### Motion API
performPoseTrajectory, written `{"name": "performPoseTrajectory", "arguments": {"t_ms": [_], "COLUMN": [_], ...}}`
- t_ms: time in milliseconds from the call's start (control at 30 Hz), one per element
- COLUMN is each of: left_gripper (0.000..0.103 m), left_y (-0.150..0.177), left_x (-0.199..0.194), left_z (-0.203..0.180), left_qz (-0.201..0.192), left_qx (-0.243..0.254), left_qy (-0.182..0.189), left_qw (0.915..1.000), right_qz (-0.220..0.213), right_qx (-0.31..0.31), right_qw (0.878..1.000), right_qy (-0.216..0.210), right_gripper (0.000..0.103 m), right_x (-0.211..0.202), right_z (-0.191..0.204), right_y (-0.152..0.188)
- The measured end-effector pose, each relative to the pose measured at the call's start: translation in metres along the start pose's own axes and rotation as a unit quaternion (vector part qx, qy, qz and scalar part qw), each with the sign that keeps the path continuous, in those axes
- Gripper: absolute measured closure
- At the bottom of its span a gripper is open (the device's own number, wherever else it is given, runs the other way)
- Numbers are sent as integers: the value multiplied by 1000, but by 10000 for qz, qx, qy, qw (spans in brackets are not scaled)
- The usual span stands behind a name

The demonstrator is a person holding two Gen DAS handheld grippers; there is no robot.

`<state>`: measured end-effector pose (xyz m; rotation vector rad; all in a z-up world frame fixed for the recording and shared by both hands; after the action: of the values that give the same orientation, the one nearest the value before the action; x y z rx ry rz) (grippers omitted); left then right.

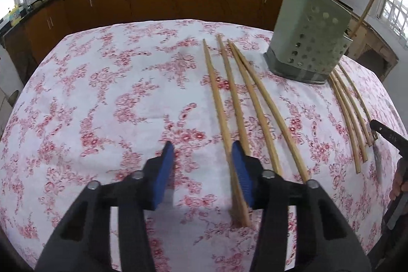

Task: Organize utensils
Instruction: 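Move both tools back down to the loose chopsticks on the cloth, then close the left tool on a chopstick while the right tool grasps another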

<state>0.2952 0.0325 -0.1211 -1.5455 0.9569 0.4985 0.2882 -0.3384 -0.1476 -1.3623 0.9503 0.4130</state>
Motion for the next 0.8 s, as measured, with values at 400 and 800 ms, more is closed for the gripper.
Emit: {"name": "performPoseTrajectory", "arguments": {"t_ms": [400,800], "left_gripper": [94,94], "left_y": [3,-19], "left_x": [18,25], "left_z": [-19,13], "left_qz": [161,54], "left_qx": [176,29], "left_qy": [-28,-122], "left_qw": [9997,9999], "right_qz": [-76,-129], "right_qx": [-161,-150], "right_qw": [9998,9998], "right_qy": [93,74], "right_gripper": [95,95], "right_x": [-3,2], "right_z": [4,0], "right_y": [1,-4]}}
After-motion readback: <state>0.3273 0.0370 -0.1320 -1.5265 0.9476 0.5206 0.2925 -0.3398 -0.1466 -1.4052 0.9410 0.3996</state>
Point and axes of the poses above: each gripper's, at about its wrist camera, not at the fingertips, and x roughly the way its jaws point, z to its left, y to its underside, the point moved 4 cm from there along x, roughly the way its jaws point, and after that the axes turned 11 degrees about y, right-handed, at the moved point
